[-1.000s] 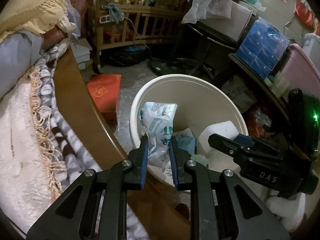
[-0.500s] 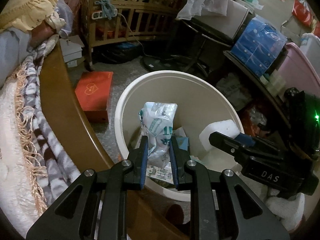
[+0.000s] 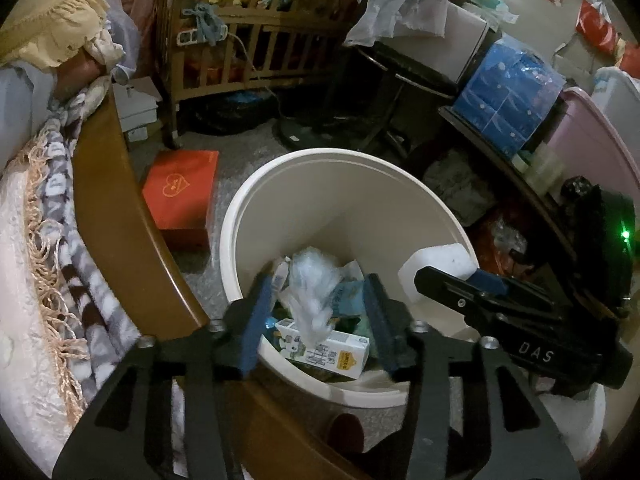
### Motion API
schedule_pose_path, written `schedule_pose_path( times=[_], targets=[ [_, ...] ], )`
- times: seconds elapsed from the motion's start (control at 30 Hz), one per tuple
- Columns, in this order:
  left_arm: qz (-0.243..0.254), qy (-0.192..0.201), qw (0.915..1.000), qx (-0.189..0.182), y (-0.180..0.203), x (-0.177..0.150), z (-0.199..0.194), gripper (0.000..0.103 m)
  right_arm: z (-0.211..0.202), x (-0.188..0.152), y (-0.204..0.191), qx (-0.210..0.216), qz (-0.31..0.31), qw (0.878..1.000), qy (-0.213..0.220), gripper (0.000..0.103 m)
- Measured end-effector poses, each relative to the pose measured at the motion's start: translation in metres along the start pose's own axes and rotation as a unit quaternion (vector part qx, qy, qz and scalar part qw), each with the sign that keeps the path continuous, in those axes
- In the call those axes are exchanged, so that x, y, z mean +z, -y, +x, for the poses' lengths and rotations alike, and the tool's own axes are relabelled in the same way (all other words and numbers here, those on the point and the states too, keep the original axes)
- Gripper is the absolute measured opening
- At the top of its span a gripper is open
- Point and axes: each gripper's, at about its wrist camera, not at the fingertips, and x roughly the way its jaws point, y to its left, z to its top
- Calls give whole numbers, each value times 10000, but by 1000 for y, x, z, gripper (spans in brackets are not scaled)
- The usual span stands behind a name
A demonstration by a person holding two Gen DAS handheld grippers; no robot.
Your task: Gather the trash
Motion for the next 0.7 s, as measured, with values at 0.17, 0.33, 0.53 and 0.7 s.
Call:
schedule_pose_path(
  times=[0.17,0.33,0.53,0.7],
  targets=[
    [0,52,9999,88,-3,-3,-9,51,-4,-1,-1,-18,42,10000,45,67],
    [-106,129,9996,207,-8,-6,-24,54,-9,-1,-10,-10,-33,9999,101,72],
    [56,438,9970,632,-10,-12,-55,54,-31,-5,-34,-72,-336,9986,409,72],
    [132,869,9915,964,-8,-19,-92,54,-62,-10,-64,-180,-688,9933,908,72]
  ],
)
